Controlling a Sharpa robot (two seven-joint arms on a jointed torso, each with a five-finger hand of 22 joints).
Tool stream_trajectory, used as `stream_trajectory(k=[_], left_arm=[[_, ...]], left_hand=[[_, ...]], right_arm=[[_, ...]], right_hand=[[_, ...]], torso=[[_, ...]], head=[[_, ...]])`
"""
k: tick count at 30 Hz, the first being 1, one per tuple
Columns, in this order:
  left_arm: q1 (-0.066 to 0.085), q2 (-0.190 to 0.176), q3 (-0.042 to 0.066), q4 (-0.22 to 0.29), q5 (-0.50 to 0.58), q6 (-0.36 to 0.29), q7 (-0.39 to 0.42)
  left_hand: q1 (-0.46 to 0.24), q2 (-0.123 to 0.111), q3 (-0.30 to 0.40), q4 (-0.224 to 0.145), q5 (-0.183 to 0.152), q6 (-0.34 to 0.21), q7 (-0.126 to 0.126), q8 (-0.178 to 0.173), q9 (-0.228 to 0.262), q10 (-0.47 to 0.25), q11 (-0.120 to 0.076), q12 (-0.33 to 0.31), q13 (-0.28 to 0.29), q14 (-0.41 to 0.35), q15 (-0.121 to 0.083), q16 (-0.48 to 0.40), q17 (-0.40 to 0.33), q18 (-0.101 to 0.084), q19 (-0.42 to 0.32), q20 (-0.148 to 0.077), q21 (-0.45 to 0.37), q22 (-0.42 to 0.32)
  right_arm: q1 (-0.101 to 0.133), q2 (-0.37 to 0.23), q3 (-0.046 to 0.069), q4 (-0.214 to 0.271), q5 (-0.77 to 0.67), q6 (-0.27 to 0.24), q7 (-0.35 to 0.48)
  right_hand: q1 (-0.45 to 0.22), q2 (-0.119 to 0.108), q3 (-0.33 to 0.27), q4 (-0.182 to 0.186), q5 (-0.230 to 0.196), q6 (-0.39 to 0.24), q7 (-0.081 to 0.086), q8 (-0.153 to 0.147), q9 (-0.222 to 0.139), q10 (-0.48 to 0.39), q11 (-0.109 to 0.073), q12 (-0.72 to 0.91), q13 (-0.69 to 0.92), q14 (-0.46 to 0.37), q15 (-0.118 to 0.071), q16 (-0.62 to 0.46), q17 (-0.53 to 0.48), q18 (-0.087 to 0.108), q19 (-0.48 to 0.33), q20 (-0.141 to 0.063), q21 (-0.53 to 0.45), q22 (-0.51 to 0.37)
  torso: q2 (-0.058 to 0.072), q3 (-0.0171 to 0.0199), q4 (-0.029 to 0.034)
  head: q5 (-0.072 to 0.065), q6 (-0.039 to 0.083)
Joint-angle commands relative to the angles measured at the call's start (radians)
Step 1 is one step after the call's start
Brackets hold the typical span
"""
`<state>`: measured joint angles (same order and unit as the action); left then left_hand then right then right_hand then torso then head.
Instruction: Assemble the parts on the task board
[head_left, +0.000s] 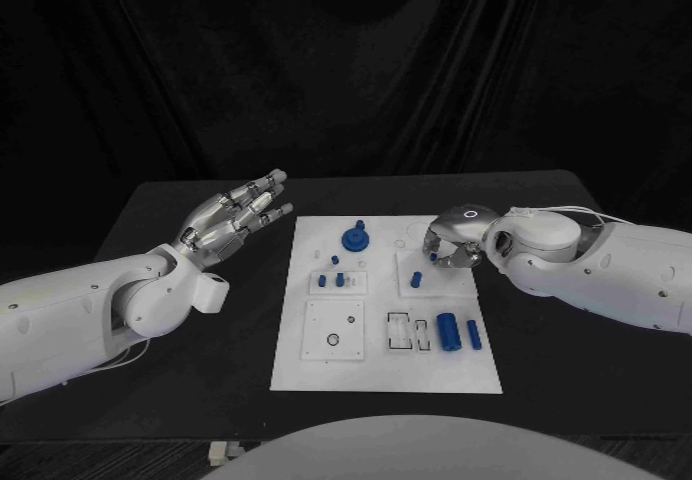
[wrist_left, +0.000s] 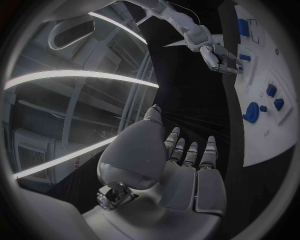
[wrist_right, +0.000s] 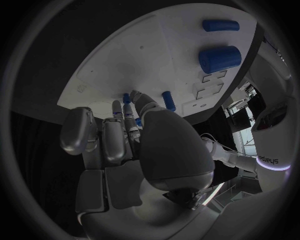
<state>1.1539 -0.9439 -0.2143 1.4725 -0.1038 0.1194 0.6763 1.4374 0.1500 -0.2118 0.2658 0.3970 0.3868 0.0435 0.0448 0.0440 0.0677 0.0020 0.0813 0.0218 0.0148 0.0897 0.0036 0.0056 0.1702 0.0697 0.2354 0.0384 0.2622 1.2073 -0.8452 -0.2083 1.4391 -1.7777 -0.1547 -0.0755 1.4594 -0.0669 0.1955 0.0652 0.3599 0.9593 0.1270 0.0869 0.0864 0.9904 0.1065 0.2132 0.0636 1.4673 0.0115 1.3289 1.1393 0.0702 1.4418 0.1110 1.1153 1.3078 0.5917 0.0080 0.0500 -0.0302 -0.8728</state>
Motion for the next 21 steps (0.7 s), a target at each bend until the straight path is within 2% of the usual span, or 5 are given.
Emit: stream_trajectory(k=[1,6,10,21], left_arm=[[-0.002,0.002,0.001,0.000,0.006,0.018,0.079],[-0.002,0.002,0.001,-0.001,0.006,0.019,0.076],[-0.002,0.003,0.001,-0.002,0.006,0.020,0.072],[-0.002,0.007,0.001,-0.005,0.006,0.023,0.062]], left_hand=[[0.013,-0.002,-0.003,-0.007,0.005,0.017,0.004,0.009,0.002,0.002,0.009,0.006,0.001,0.003,0.006,0.006,0.001,0.011,0.009,0.002,0.008,0.005],[0.018,0.000,-0.004,-0.009,0.008,0.021,0.009,0.011,0.003,0.005,0.015,0.010,0.002,0.008,0.011,0.008,0.003,0.012,0.018,0.008,0.012,0.015],[0.023,0.003,-0.005,-0.011,0.013,0.024,0.013,0.014,0.003,0.009,0.019,0.015,0.003,0.013,0.015,0.012,0.005,0.012,0.025,0.013,0.014,0.020],[0.045,0.008,-0.004,-0.026,0.039,0.036,0.022,0.020,0.004,0.020,0.029,0.029,0.005,0.026,0.024,0.020,0.008,0.012,0.045,0.022,0.022,0.031]], right_arm=[[-0.004,0.003,0.001,-0.006,0.010,-0.025,0.005],[-0.010,0.009,0.001,-0.018,0.014,-0.025,0.008],[-0.016,0.014,0.001,-0.027,0.015,-0.028,0.013],[-0.022,0.016,0.001,-0.034,0.016,-0.025,0.014]], right_hand=[[0.011,-0.003,0.021,-0.002,0.019,-0.002,0.000,-0.003,-0.003,0.012,0.001,-0.014,-0.002,0.004,0.008,0.002,-0.003,0.017,-0.002,0.007,-0.002,0.147],[0.011,-0.008,0.047,-0.003,0.017,0.024,0.009,0.005,-0.002,0.027,0.000,-0.029,-0.001,0.003,0.007,0.001,-0.005,0.018,-0.004,0.007,-0.003,0.147],[0.013,-0.013,0.075,-0.004,0.008,0.049,0.006,0.012,0.001,0.061,-0.006,-0.038,0.000,0.002,0.002,0.001,-0.007,0.018,-0.005,0.004,-0.002,0.147],[0.021,-0.020,0.116,-0.013,-0.001,0.079,0.013,0.021,0.008,0.109,-0.017,-0.055,0.001,-0.001,-0.007,-0.002,-0.012,0.018,-0.006,-0.004,-0.003,0.146]], torso=[[0.000,-0.0001,0.0001],[0.000,-0.0002,0.0000],[-0.002,-0.0003,-0.0003],[-0.002,-0.0004,-0.0007]], head=[[0.001,0.000],[0.002,0.000],[0.003,0.000],[0.004,0.000]])
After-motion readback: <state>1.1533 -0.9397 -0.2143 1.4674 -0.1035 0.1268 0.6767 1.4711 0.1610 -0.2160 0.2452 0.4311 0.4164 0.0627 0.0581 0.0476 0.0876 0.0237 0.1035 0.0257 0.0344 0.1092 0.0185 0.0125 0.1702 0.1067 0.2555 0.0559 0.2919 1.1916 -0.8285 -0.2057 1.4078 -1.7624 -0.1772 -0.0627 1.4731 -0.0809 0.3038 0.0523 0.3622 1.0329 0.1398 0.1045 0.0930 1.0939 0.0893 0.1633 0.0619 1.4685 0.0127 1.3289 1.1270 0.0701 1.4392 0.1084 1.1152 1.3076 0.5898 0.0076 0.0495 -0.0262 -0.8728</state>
